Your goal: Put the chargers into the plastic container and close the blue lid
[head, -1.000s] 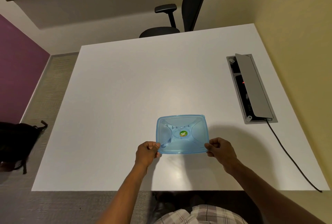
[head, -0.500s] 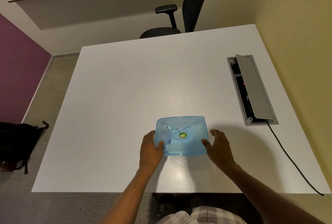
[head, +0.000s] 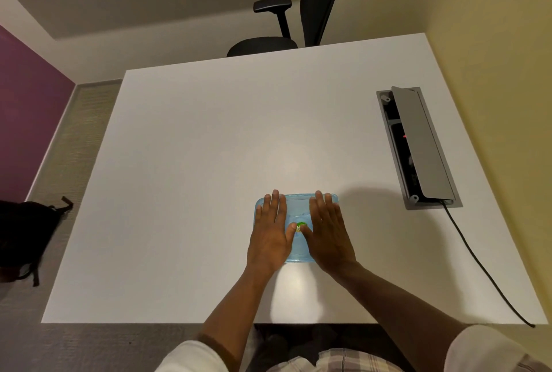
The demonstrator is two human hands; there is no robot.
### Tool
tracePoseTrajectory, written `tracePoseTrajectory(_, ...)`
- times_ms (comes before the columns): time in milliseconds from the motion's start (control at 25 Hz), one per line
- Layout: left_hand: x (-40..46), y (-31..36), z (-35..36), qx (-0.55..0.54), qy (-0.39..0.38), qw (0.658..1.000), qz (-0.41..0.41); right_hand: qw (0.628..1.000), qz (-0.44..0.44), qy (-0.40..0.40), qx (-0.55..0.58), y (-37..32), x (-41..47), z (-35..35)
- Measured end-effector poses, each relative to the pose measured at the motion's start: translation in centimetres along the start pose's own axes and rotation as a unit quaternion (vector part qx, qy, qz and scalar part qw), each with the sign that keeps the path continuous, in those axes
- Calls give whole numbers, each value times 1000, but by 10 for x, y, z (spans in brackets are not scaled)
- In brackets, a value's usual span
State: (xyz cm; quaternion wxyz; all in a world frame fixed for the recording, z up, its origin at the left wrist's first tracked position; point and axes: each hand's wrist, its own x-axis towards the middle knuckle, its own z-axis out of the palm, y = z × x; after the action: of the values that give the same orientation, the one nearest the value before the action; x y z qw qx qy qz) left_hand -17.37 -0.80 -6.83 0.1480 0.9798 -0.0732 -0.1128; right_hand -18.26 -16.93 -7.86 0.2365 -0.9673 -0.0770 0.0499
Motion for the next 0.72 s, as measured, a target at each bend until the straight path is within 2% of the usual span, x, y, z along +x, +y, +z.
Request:
tracePoseTrajectory(200,1,-1,6,29,18,999,-3,1000,2,0,-15,6,0,8)
tracePoseTrajectory(520,5,-1,7,51,-7,998,-22,1000,1,7,-22,7,-1,11)
tracePoseTrajectory(720,4,-1,-6,20,-9,1000,13,1000,2,-8,-8,-1,3,-1)
